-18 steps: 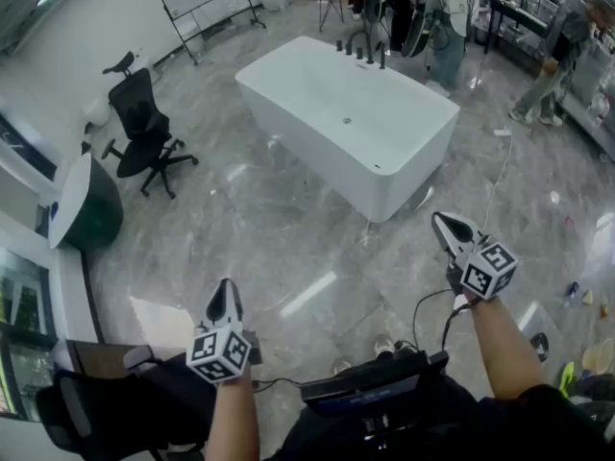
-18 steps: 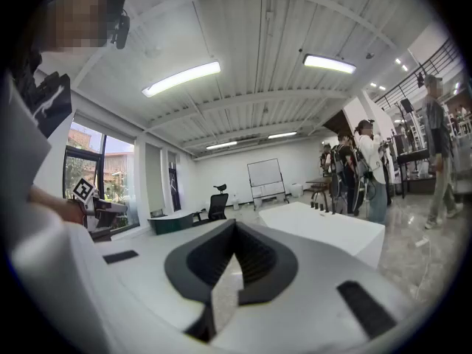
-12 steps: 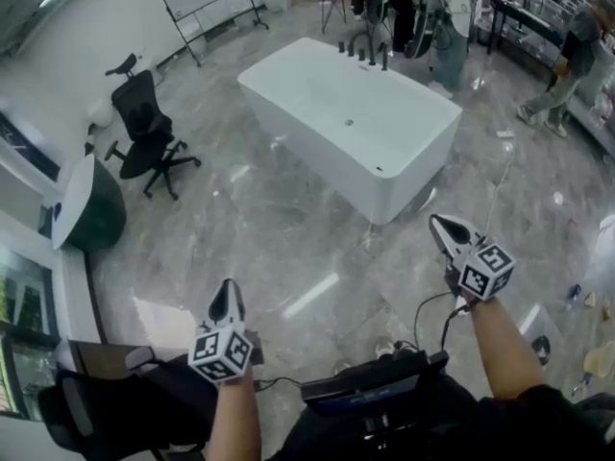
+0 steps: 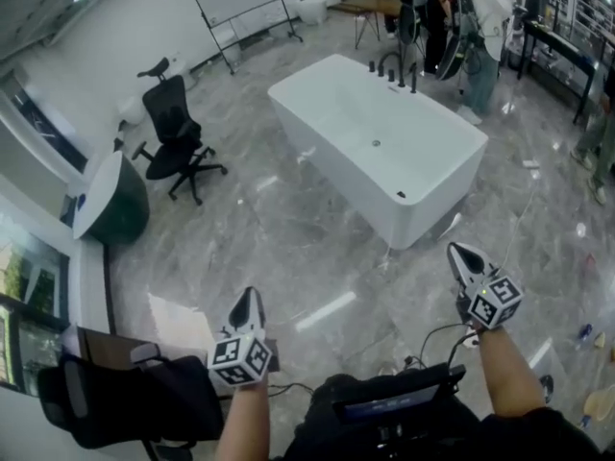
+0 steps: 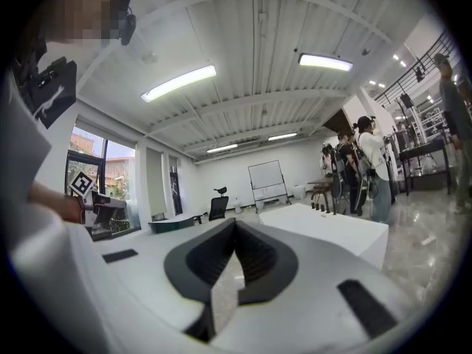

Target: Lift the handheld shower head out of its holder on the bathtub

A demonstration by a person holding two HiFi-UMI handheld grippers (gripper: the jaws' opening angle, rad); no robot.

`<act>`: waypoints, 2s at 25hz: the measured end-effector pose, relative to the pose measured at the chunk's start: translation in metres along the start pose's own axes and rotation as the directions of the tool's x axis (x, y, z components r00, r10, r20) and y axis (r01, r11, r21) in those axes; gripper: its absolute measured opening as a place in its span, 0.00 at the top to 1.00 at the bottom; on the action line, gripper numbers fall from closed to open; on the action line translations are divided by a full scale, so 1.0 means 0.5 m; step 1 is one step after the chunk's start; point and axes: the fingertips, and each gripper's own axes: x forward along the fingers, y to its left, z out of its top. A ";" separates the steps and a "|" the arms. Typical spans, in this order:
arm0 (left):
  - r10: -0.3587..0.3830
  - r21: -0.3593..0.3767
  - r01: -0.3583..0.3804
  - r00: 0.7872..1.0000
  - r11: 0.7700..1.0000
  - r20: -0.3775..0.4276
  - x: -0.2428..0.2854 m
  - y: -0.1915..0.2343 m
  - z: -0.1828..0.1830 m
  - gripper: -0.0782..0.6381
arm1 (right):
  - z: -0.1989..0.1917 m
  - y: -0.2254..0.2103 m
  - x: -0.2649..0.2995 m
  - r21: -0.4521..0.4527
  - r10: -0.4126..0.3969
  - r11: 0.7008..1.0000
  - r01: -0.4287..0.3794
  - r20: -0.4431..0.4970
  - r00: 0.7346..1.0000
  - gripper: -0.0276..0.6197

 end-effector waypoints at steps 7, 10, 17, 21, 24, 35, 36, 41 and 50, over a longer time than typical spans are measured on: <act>0.020 0.027 -0.020 1.000 0.999 -0.010 0.034 -0.019 0.011 0.87 | -0.009 -0.052 0.045 -0.009 -0.016 1.000 0.016 -0.004 1.000 0.95; 0.011 0.028 -0.010 1.000 1.000 -0.010 0.070 -0.011 0.013 0.87 | -0.019 -0.044 0.078 -0.068 -0.002 0.998 0.000 -0.027 1.000 0.95; -0.009 0.025 0.009 1.000 1.000 -0.008 0.185 0.058 0.038 0.87 | -0.016 -0.034 0.199 -0.101 0.003 0.995 -0.008 -0.048 0.999 0.95; -0.012 0.028 0.012 1.000 1.000 -0.009 0.275 0.117 0.056 0.87 | -0.008 -0.048 0.286 -0.103 -0.007 0.995 0.003 -0.039 0.999 0.95; -0.033 0.028 0.033 0.999 0.999 -0.018 0.343 0.152 0.074 0.87 | -0.003 -0.059 0.349 -0.095 -0.022 0.995 0.018 -0.040 0.999 0.95; -0.075 0.032 0.075 0.997 0.997 -0.012 0.555 0.343 0.163 0.87 | 0.013 -0.060 0.622 -0.055 -0.093 0.994 0.091 -0.045 0.995 0.95; -0.081 0.033 0.082 0.997 0.996 -0.005 0.571 0.358 0.168 0.87 | 0.016 -0.055 0.643 -0.047 -0.100 0.994 0.098 -0.038 0.994 0.95; -0.122 0.031 0.121 0.992 0.992 0.022 0.621 0.393 0.181 0.87 | 0.014 -0.051 0.700 -0.048 -0.110 0.993 0.108 -0.051 0.993 0.95; -0.077 0.007 0.077 0.997 0.997 0.013 0.699 0.465 0.174 0.87 | 0.018 -0.087 0.841 -0.045 -0.101 0.994 0.099 -0.055 0.993 0.95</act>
